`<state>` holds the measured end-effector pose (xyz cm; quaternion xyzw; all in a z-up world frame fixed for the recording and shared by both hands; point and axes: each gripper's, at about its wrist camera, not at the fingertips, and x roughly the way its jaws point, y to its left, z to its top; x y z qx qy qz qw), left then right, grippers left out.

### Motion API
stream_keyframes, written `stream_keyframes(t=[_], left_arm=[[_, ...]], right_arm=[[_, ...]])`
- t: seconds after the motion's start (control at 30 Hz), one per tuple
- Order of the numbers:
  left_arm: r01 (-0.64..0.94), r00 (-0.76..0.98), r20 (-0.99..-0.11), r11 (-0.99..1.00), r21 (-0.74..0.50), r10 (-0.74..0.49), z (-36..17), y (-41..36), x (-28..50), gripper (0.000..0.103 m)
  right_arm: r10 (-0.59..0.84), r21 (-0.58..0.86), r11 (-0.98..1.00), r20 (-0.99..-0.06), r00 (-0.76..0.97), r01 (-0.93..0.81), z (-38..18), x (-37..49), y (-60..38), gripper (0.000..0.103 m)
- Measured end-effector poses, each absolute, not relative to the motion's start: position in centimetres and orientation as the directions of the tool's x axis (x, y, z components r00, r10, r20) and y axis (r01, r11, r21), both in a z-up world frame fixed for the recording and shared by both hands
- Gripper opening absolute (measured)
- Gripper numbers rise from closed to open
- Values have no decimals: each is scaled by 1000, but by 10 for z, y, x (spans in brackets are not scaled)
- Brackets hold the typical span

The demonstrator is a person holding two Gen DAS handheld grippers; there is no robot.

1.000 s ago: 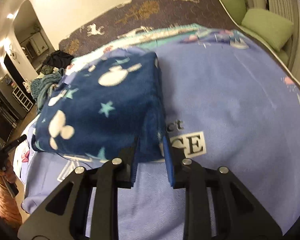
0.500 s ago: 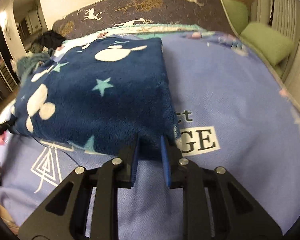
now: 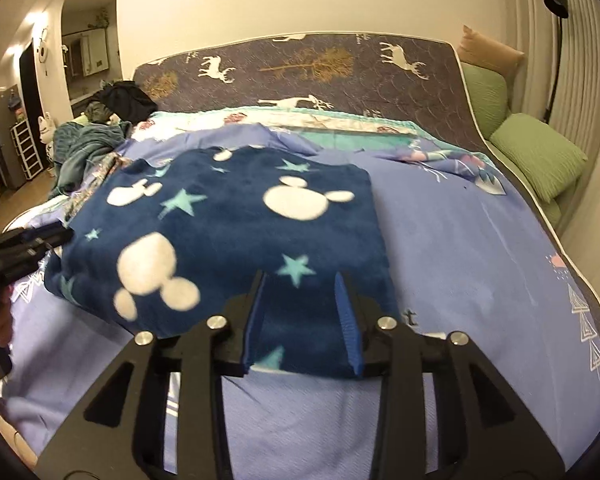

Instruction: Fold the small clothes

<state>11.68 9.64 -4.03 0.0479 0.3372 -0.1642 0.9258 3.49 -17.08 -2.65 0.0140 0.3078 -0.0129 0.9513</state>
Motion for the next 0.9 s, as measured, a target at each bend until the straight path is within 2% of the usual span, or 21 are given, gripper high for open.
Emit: stream_keyframes(t=[0.1,0.17,0.3,0.63,0.8,0.9], left_arm=[[318,692,-676,948,-26,-251,-58,100,126,44],[323,697,-665,945,-45,-270,-64,104,125,44],[334,706,-655,942,-27,-269,-67,102,122,46],[341,698,-646,937,-82,-311,-62,109,120,47],[335,743,-589,938,-85,-319,-39,117,117,48],[319,739,-600,943,-89,-307,-42,123,127,54]], right_arm=[[-28,-7,1000,-572,820,30,-20,40,-159,41],[-37,-22,999,-564,825,30,-17,43,-150,45],[-40,-35,999,-574,818,25,-15,55,-135,46],[-19,-63,998,-574,819,-21,-18,74,-95,45],[-9,-72,997,-555,832,-38,-14,78,-78,45],[0,-52,998,-578,816,-36,-18,86,-72,45]])
